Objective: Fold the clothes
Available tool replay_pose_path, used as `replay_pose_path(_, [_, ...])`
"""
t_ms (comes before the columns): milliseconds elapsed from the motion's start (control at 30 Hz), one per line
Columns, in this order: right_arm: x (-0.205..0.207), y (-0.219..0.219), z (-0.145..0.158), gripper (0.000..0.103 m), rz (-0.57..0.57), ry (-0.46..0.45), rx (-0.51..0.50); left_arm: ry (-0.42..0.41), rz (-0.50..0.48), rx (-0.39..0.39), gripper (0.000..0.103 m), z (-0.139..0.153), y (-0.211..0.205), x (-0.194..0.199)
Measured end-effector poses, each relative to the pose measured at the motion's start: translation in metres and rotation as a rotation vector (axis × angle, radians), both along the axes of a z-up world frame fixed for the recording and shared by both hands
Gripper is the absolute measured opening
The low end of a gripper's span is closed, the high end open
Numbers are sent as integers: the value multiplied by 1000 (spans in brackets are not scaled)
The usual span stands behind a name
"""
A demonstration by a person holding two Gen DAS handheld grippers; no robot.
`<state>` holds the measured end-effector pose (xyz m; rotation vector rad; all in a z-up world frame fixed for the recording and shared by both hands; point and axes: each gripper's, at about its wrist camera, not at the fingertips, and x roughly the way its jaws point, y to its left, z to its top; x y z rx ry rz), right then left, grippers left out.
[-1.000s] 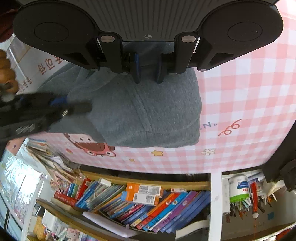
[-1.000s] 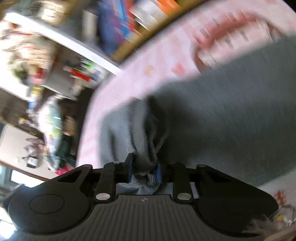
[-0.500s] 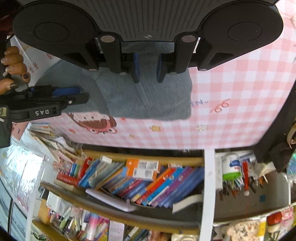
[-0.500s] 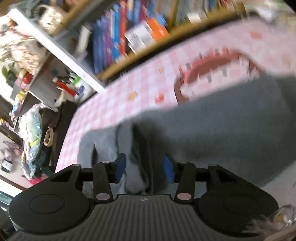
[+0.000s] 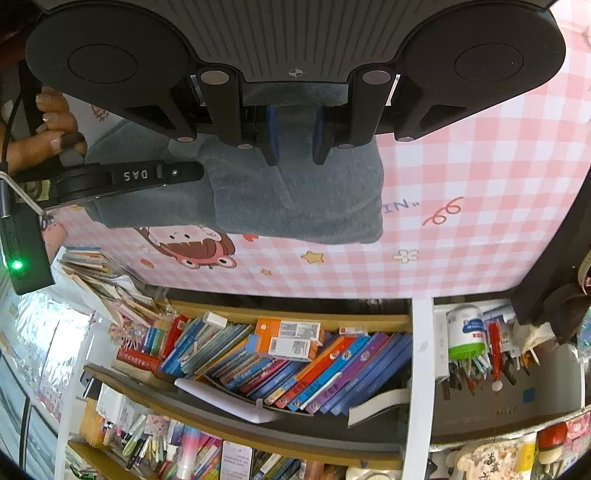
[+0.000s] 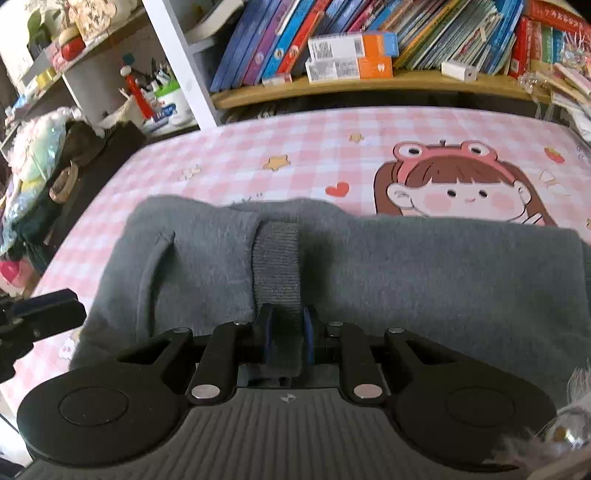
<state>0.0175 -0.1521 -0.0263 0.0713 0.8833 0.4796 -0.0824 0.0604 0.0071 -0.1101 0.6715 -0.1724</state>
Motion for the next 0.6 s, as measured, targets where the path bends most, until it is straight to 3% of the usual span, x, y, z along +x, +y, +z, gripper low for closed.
replay_pose_path(400, [-22,-5,18,18,-36,-60,-6,-15,-103,23,29,2,-13,-2])
replay_pose_path(600, [-33,-18,18,32,-83,-57,-6,-14,-151,21,34,0,-23,-1])
